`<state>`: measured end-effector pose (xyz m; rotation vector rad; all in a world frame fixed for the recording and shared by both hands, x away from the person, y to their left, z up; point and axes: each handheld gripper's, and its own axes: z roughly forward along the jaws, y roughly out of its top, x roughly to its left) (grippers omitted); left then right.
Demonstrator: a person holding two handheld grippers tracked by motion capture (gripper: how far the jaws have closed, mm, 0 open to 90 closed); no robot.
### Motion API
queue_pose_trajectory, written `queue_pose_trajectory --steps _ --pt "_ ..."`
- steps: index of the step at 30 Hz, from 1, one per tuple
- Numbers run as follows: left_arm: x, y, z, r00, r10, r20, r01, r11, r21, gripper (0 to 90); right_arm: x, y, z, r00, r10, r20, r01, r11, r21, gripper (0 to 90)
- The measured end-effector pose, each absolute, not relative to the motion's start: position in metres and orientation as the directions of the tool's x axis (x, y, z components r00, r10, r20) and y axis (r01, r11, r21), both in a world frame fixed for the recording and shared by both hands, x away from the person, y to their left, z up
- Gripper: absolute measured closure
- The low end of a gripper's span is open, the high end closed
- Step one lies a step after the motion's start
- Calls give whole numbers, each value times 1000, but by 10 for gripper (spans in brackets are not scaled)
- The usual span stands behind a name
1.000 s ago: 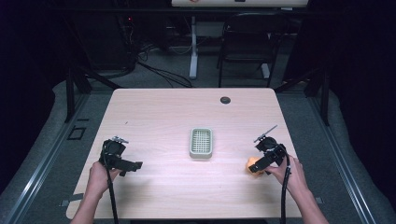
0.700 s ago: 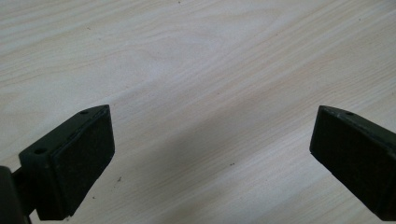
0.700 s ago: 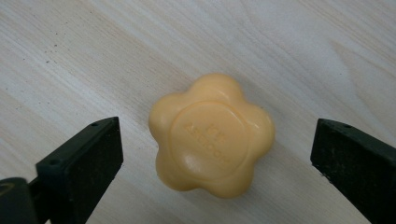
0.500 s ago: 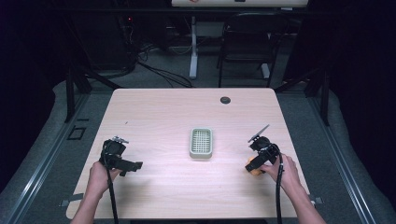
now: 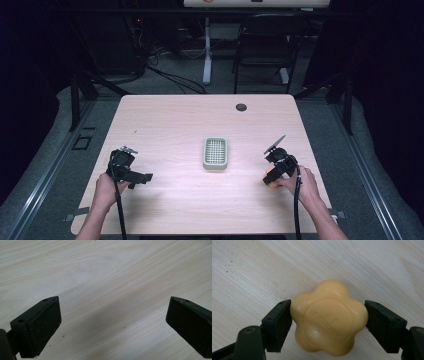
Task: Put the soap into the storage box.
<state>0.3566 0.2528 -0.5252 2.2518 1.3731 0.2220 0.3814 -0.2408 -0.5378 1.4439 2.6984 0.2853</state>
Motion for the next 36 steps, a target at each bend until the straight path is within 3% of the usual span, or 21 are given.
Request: queue_pose_trajectory --steps 36 --pt "357 251 -525 492 864 -107 786 -388 481 0 388 -243 -542 -549 833 70 832 537 139 248"
